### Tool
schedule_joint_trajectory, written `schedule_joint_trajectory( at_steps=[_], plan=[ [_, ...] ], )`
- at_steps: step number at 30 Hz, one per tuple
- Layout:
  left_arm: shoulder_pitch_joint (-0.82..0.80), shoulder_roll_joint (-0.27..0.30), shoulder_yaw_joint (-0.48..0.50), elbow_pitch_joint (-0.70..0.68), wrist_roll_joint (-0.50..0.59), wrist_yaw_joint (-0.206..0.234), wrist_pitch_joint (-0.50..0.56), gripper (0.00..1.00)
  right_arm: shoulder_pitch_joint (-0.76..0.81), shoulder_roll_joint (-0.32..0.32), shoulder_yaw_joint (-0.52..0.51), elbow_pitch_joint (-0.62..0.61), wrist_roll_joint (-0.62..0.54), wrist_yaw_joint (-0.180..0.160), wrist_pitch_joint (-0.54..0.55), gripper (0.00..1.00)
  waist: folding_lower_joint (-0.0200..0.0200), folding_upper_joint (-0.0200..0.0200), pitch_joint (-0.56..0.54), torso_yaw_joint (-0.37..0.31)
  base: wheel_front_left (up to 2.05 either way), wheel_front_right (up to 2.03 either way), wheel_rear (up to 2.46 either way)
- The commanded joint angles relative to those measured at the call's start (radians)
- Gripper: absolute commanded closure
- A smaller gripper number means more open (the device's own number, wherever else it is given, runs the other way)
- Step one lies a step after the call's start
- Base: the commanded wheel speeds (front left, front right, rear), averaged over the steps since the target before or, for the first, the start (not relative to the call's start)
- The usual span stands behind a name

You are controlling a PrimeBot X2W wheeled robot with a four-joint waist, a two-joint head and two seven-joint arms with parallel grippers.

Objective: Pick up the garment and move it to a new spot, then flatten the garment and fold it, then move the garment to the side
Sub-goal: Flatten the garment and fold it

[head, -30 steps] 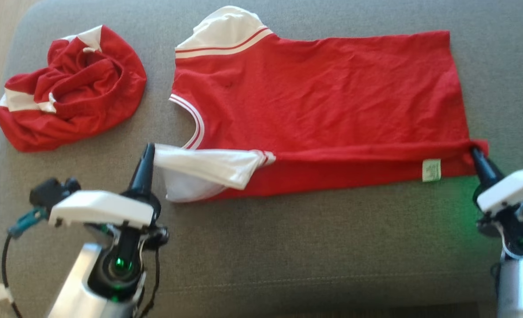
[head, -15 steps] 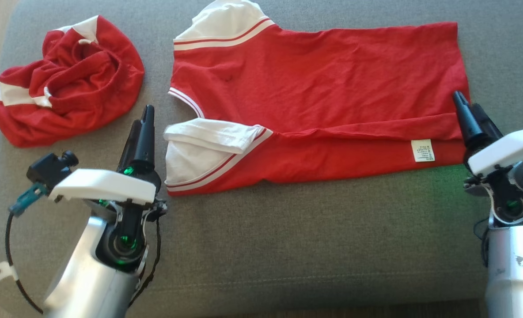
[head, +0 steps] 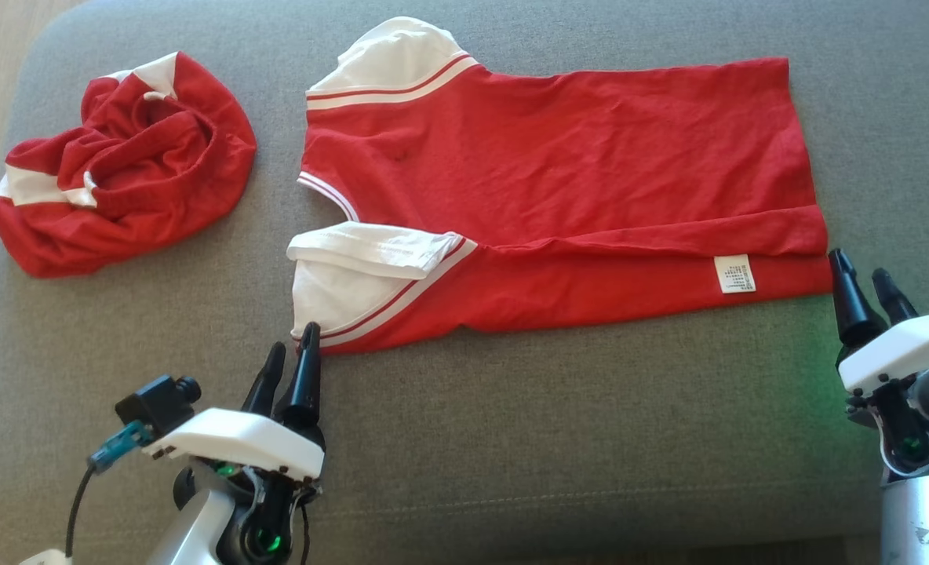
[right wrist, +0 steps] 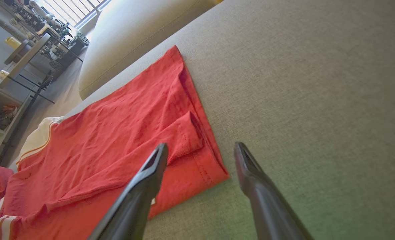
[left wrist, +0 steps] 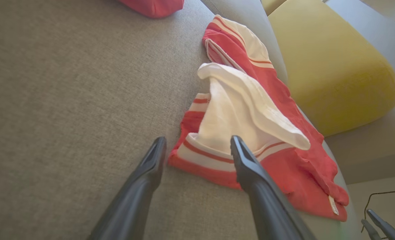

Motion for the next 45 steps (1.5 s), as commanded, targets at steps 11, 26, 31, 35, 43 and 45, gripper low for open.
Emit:
schedule_joint_trajectory(
  at_steps=[11,26,31,35,43,45],
  plan=[
    [-0.107,-0.029,0.027,0.092,-0.034,0.015,0.057,0.0,-0.128,0.0,-0.019,0.116,-0.101,0.0,-0.031,0.0,0.0,0.0,0.024,0.008,0.0,0.0,0.0],
    [-0.097,-0.025,0.029,0.105,-0.074,-0.052,0.077,1.0,-0.126,0.0,-0.04,0.255,-0.159,0.0,-0.021,1.0,0.0,0.0,0.009,0.019,0.0,0.0,0.0],
    [-0.071,-0.001,0.044,0.071,-0.078,-0.053,0.065,1.0,-0.097,0.0,-0.055,0.189,-0.135,0.0,0.01,1.0,0.0,0.0,0.005,0.0,0.0,0.0,0.0],
    [-0.044,0.021,0.049,0.027,-0.075,-0.043,0.064,1.0,-0.072,0.0,-0.064,0.132,-0.121,0.0,0.044,1.0,0.0,0.0,0.003,-0.007,0.0,0.0,0.0],
    [0.043,0.073,0.043,-0.113,-0.071,0.019,0.106,1.0,0.009,-0.019,-0.056,0.001,-0.079,0.0,0.129,1.0,0.0,0.0,-0.007,-0.012,0.0,0.0,0.0],
    [0.079,0.088,0.036,-0.168,-0.072,0.046,0.13,1.0,0.036,-0.026,-0.061,-0.039,-0.069,0.0,0.151,1.0,0.0,0.0,-0.011,-0.011,0.0,0.0,0.0]
  ],
)
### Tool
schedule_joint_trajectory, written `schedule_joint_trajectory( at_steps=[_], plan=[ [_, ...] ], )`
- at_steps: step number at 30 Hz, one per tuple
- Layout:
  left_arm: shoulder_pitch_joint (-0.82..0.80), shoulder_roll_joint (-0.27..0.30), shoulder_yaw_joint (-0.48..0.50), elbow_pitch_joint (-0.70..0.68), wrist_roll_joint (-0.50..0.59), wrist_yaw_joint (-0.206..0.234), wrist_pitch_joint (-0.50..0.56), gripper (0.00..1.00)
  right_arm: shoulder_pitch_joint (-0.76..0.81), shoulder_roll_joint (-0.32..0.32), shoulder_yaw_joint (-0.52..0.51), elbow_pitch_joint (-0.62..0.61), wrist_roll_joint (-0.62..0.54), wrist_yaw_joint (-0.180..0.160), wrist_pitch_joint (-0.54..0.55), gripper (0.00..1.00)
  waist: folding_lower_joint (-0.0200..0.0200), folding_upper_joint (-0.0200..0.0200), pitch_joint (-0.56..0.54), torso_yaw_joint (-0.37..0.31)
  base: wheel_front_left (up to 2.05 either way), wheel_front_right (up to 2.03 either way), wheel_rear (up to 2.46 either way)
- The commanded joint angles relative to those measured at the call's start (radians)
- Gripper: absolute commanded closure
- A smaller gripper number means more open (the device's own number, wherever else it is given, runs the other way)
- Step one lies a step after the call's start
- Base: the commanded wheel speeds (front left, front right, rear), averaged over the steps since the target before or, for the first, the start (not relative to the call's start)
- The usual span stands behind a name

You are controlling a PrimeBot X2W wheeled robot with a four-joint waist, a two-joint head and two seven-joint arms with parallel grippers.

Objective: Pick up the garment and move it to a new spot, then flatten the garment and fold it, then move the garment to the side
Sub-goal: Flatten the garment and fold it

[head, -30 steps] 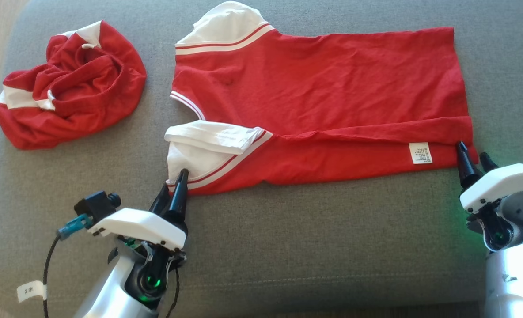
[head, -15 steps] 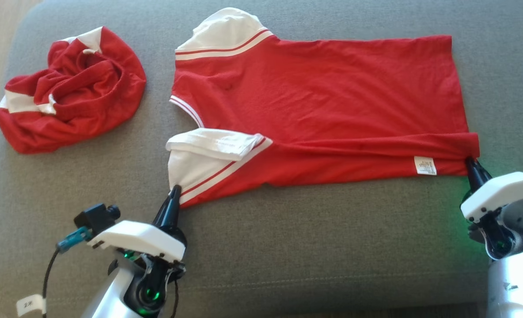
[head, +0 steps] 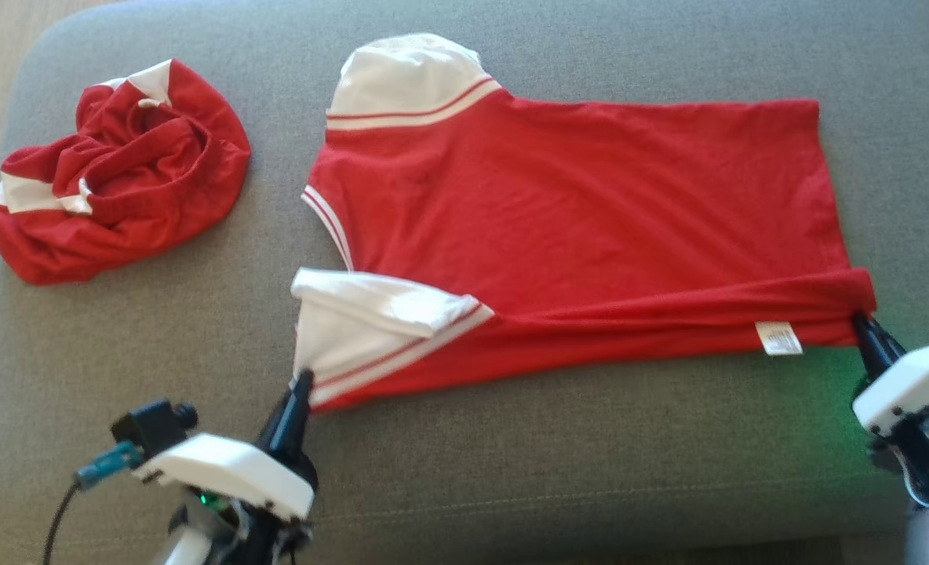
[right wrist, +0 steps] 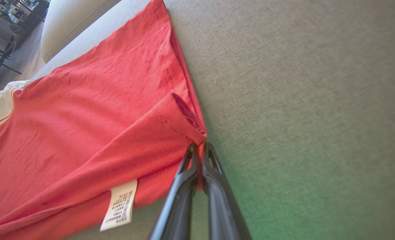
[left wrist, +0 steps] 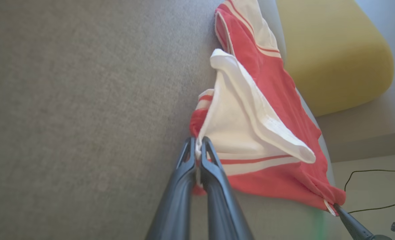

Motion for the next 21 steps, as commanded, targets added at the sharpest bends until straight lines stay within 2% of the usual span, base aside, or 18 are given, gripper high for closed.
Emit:
schedule_joint_trajectory(
  at_steps=[1,8,12,13,14,15,16,17,21],
  plan=[
    [-0.002,0.026,0.03,-0.039,-0.002,0.012,0.006,1.0,0.001,-0.03,0.007,-0.048,0.006,0.0,0.006,1.0,0.0,-0.0001,-0.002,0.001,0.0,0.0,0.0],
    [0.112,0.072,-0.026,-0.168,-0.006,0.112,0.116,1.0,0.082,-0.045,0.006,-0.154,-0.001,0.0,0.071,1.0,0.0,-0.0001,-0.009,-0.003,0.0,0.0,0.0],
    [0.14,0.075,-0.045,-0.197,-0.015,0.134,0.149,1.0,0.1,-0.035,0.001,-0.174,-0.012,0.0,0.093,1.0,0.0,-0.0001,-0.016,-0.005,0.0,0.0,0.0],
    [0.142,0.076,-0.046,-0.198,-0.013,0.14,0.149,1.0,0.1,-0.033,-0.002,-0.173,-0.014,0.0,0.091,0.94,0.0,-0.0001,-0.02,-0.006,0.0,0.0,0.0],
    [0.143,0.076,-0.045,-0.196,-0.01,0.148,0.147,1.0,0.1,-0.03,-0.007,-0.171,-0.02,0.0,0.087,0.41,0.0,-0.0001,-0.022,-0.006,0.0,0.0,0.0],
    [0.143,0.076,-0.045,-0.191,-0.006,0.156,0.147,0.96,0.099,-0.027,-0.015,-0.168,-0.028,0.0,0.08,0.0,0.0,-0.0001,-0.026,-0.008,0.0,0.0,0.0],
    [0.142,0.077,-0.045,-0.187,-0.001,0.164,0.146,0.31,0.098,-0.024,-0.023,-0.165,-0.04,0.0,0.072,0.0,0.0,-0.0001,-0.029,-0.009,0.0,0.0,0.0],
    [0.139,0.078,-0.043,-0.183,0.003,0.173,0.144,0.0,0.097,-0.022,-0.026,-0.163,-0.055,0.0,0.065,0.0,0.0,-0.0001,-0.032,-0.01,0.0,0.0,0.0],
    [0.126,0.106,-0.025,-0.19,0.037,0.197,0.122,0.0,0.093,-0.017,-0.026,-0.207,-0.096,0.0,0.024,0.0,0.0,-0.0001,-0.033,-0.017,0.0,0.0,0.0]
  ],
)
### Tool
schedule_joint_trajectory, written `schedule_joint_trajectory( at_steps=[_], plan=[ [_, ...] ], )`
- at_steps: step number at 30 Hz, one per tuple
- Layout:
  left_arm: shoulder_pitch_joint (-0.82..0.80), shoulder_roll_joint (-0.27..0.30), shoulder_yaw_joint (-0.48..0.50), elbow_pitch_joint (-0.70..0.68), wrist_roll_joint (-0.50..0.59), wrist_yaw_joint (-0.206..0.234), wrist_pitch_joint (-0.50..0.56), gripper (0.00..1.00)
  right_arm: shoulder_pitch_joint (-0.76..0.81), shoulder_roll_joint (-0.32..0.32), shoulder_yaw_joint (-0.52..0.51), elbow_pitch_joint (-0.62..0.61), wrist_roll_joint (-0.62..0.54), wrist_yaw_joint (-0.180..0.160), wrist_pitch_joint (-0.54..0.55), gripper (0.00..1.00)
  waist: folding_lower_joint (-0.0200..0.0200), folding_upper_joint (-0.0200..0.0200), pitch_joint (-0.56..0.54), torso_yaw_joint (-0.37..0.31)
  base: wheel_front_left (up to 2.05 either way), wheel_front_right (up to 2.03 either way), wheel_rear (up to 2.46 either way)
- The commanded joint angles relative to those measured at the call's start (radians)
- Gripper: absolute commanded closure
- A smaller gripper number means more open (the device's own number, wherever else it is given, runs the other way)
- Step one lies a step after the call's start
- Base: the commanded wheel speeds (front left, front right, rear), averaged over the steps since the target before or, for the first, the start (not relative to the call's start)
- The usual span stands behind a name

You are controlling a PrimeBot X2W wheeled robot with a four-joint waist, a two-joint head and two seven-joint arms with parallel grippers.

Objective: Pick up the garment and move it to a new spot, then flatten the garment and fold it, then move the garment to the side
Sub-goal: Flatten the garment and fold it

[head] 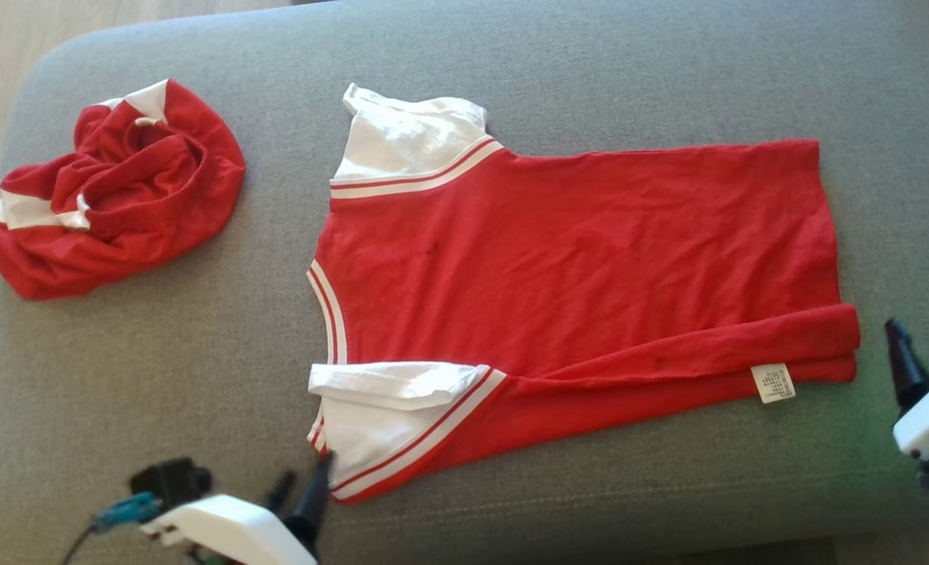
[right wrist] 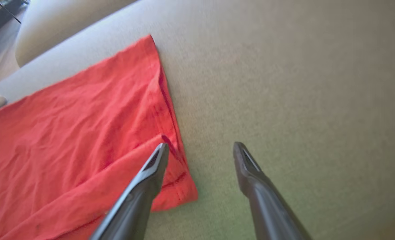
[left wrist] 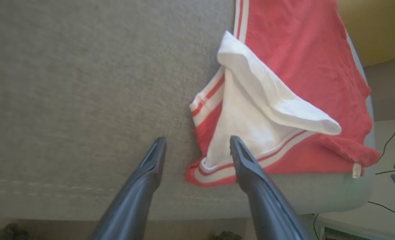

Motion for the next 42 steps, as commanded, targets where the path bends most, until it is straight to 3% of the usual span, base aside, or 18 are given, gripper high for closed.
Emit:
schedule_joint_trajectory(
  at_steps=[1,7,13,20,28,42],
  plan=[
    [-0.04,0.042,0.058,-0.038,0.033,0.013,-0.033,0.0,-0.009,-0.009,0.02,-0.076,-0.019,0.0,-0.036,0.0,0.0,-0.0001,0.003,-0.005,0.0,0.0,0.0],
    [-0.161,0.107,0.122,-0.105,0.135,0.033,-0.115,0.0,0.004,0.002,0.073,-0.2,-0.034,0.0,-0.117,0.0,0.0,-0.0001,0.025,-0.014,0.0,0.0,0.0],
    [-0.441,0.184,0.143,-0.1,0.198,-0.003,-0.042,0.0,0.01,0.006,0.208,-0.239,0.047,0.0,-0.19,0.0,0.0,-0.0001,0.109,-0.026,0.0,0.0,0.0],
    [-0.823,0.198,0.113,0.112,0.178,-0.095,0.158,0.0,-0.031,0.006,0.323,-0.242,0.103,0.0,-0.249,0.0,0.0,-0.0001,0.238,-0.078,0.0,0.0,0.0],
    [-1.099,0.199,0.035,0.355,0.195,-0.174,0.357,0.0,-0.071,0.006,0.336,-0.224,0.078,0.0,-0.27,0.0,0.0,-0.0001,0.315,-0.138,0.0,0.0,0.0],
    [-1.273,0.242,-0.069,0.611,0.298,-0.263,0.453,0.0,-0.093,0.007,0.395,-0.226,0.105,0.0,-0.3,0.0,0.0,-0.0001,0.366,-0.23,0.0,0.0,0.0]
  ],
)
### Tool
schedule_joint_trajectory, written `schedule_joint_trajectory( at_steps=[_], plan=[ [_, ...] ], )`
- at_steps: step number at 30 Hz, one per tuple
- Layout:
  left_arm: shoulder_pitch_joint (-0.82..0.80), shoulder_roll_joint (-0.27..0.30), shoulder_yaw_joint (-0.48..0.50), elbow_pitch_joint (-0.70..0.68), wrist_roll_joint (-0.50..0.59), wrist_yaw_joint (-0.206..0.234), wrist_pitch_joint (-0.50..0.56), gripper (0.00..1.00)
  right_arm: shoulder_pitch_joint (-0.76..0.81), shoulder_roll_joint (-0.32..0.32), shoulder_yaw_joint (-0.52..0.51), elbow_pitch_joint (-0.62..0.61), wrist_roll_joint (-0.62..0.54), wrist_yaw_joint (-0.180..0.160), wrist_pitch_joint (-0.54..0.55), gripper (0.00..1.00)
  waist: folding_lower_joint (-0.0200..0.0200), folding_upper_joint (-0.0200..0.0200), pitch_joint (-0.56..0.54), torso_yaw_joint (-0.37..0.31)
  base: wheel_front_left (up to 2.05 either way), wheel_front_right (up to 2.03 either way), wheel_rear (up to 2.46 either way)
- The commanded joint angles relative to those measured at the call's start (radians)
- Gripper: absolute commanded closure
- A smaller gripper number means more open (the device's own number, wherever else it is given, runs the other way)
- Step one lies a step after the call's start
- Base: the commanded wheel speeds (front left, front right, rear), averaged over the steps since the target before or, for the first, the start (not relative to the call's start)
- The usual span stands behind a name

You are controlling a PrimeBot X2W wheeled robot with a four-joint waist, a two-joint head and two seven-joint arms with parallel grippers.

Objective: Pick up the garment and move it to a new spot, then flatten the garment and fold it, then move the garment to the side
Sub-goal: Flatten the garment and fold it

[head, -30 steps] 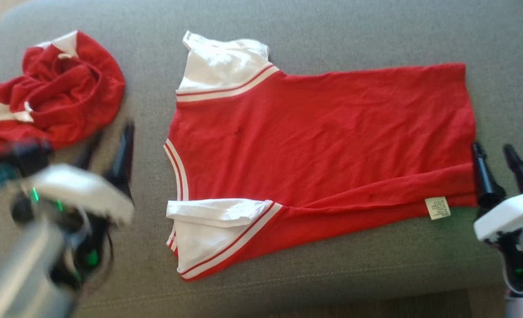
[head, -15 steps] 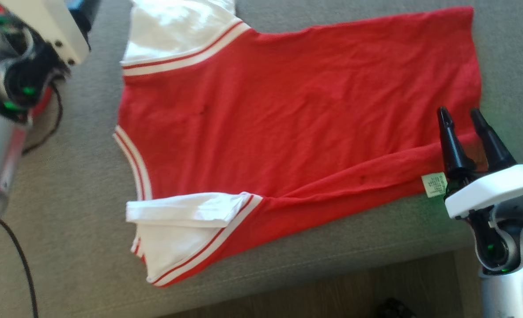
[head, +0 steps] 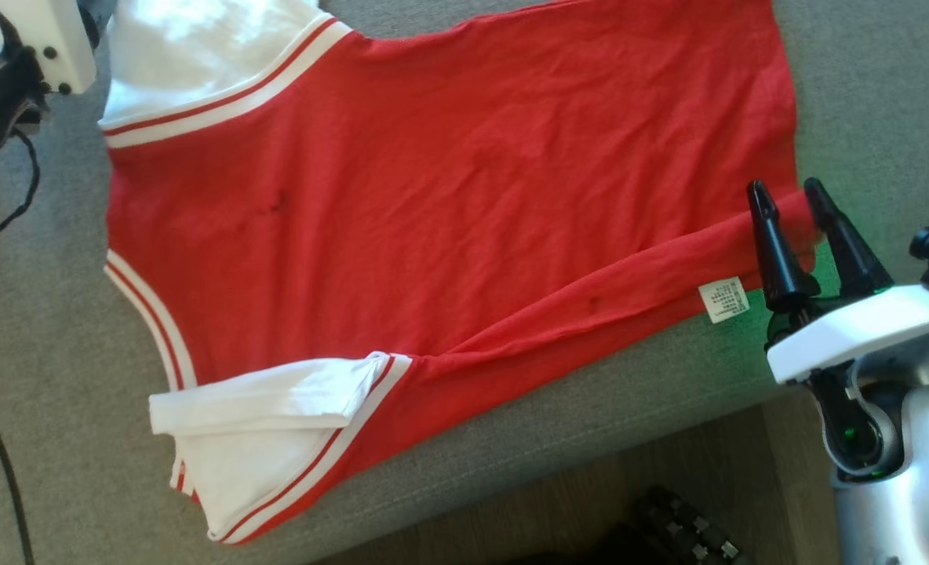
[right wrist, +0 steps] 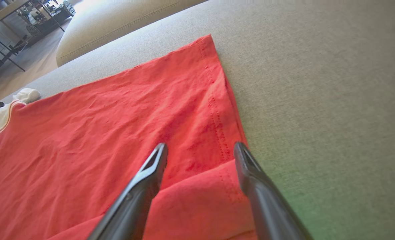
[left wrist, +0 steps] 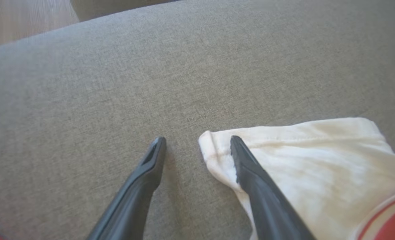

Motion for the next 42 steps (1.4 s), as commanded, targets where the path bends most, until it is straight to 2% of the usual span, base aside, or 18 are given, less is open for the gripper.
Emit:
schedule_joint_trajectory(
  at_steps=[1,3,6,8,9,10,11,12,17,26,34,38,42],
  plan=[
    [-0.062,0.056,0.033,-0.018,0.003,-0.007,0.004,0.0,-0.017,-0.01,0.018,-0.033,0.005,0.0,-0.015,0.0,-0.0001,0.0,0.001,-0.008,0.0,0.0,0.0],
    [-0.075,0.067,0.018,-0.001,0.015,-0.021,0.021,0.0,-0.028,-0.01,0.031,-0.028,0.013,0.0,-0.015,0.0,-0.0001,0.0,0.0,-0.023,0.0,0.0,0.0],
    [-0.085,0.078,0.003,0.011,0.024,-0.03,0.046,0.19,-0.039,-0.01,0.041,-0.028,0.027,0.0,-0.012,0.0,-0.0001,0.0,0.001,-0.038,0.0,0.0,0.0],
    [-0.093,0.086,-0.005,0.015,0.03,-0.033,0.061,0.53,-0.045,-0.01,0.042,-0.031,0.03,0.0,-0.012,0.0,-0.0001,0.0,0.003,-0.046,0.0,0.0,0.0],
    [-0.096,0.088,-0.009,0.017,0.031,-0.035,0.071,0.64,-0.047,-0.01,0.042,-0.032,0.031,0.0,-0.011,0.0,-0.0001,0.0,0.004,-0.049,0.0,0.0,0.0],
    [-0.098,0.09,-0.012,0.021,0.029,-0.037,0.085,0.84,-0.05,-0.01,0.041,-0.033,0.031,0.0,-0.01,0.0,-0.0001,0.0,0.005,-0.052,0.0,0.0,0.0],
    [-0.1,0.093,-0.016,0.024,0.027,-0.04,0.099,0.95,-0.051,-0.01,0.039,-0.033,0.029,0.0,-0.009,0.0,-0.0001,0.0,0.006,-0.055,0.0,0.0,0.0],
    [-0.099,0.094,-0.019,0.026,0.024,-0.043,0.115,1.0,-0.054,-0.01,0.039,-0.033,0.029,0.0,-0.008,0.0,-0.0001,0.0,0.006,-0.057,0.0,0.0,0.0],
    [-0.095,0.102,-0.022,0.018,0.003,-0.049,0.164,1.0,-0.068,-0.01,0.031,-0.032,0.025,0.0,-0.006,0.0,-0.0001,0.0,0.005,-0.062,0.0,0.0,0.0],
    [-0.123,0.093,0.025,-0.015,-0.003,-0.035,0.034,1.0,-0.093,-0.01,0.032,-0.02,0.023,0.0,-0.006,0.0,-0.0001,0.0,-0.005,-0.051,0.0,0.0,0.0],
    [-0.143,0.086,0.038,-0.019,-0.013,-0.051,-0.015,1.0,-0.123,-0.01,0.025,0.002,0.018,0.0,0.01,0.0,-0.0001,0.0,-0.023,-0.045,0.0,0.0,0.0],
    [-0.14,0.086,0.038,-0.013,-0.019,-0.056,-0.021,1.0,-0.221,-0.01,0.017,0.085,-0.015,0.0,0.079,0.0,-0.0001,0.0,-0.037,-0.055,0.0,0.0,0.0],
    [-0.142,0.082,0.035,-0.014,-0.019,-0.06,-0.029,1.0,-0.392,-0.01,0.036,0.206,-0.109,0.0,0.172,0.0,-0.0001,0.0,-0.046,-0.061,0.0,0.0,0.0]
  ],
)
